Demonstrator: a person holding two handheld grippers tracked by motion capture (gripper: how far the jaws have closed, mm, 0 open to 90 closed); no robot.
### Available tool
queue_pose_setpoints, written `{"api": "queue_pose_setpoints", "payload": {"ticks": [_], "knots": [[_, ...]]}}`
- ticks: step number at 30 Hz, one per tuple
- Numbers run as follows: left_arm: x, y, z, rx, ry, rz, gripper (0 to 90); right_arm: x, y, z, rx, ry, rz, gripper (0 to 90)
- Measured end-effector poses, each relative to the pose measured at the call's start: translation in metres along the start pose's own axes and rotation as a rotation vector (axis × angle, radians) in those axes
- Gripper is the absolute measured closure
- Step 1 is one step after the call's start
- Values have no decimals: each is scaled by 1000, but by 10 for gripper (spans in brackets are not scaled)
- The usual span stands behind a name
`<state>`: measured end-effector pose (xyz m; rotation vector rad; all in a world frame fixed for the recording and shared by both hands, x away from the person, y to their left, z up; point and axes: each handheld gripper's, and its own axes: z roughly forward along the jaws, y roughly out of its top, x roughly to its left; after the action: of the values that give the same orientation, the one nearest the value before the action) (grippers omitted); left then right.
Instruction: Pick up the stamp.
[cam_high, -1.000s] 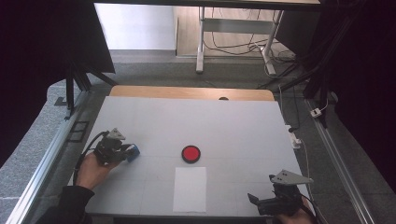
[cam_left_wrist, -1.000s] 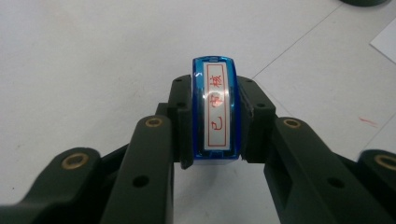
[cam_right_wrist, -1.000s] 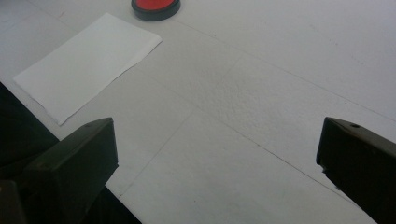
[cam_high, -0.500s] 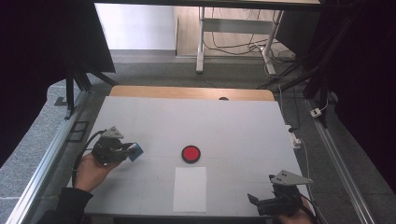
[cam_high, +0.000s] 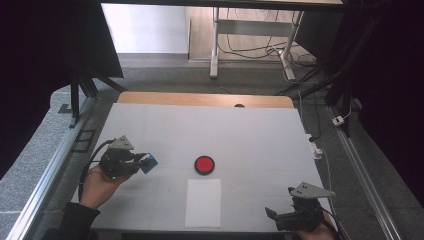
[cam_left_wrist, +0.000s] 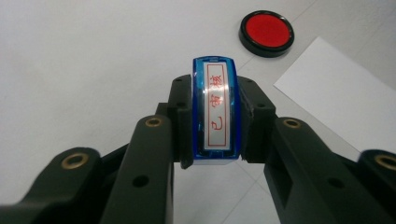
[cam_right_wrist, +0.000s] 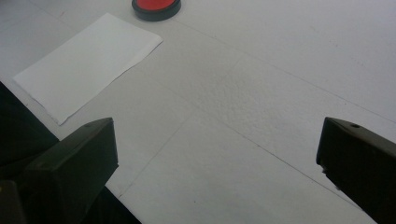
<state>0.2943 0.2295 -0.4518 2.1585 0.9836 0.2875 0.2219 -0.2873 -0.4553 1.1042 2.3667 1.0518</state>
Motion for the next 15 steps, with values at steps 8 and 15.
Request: {"api": "queue_pose_setpoints", "payload": {"ticks": [8,15], "knots": [[-11,6,-4,-12,-23,19,702,-1,0,0,-1,1,3,0],[-20,12,-9,-40,-71,28,702,-1,0,0,-3,4,15,0]]}}
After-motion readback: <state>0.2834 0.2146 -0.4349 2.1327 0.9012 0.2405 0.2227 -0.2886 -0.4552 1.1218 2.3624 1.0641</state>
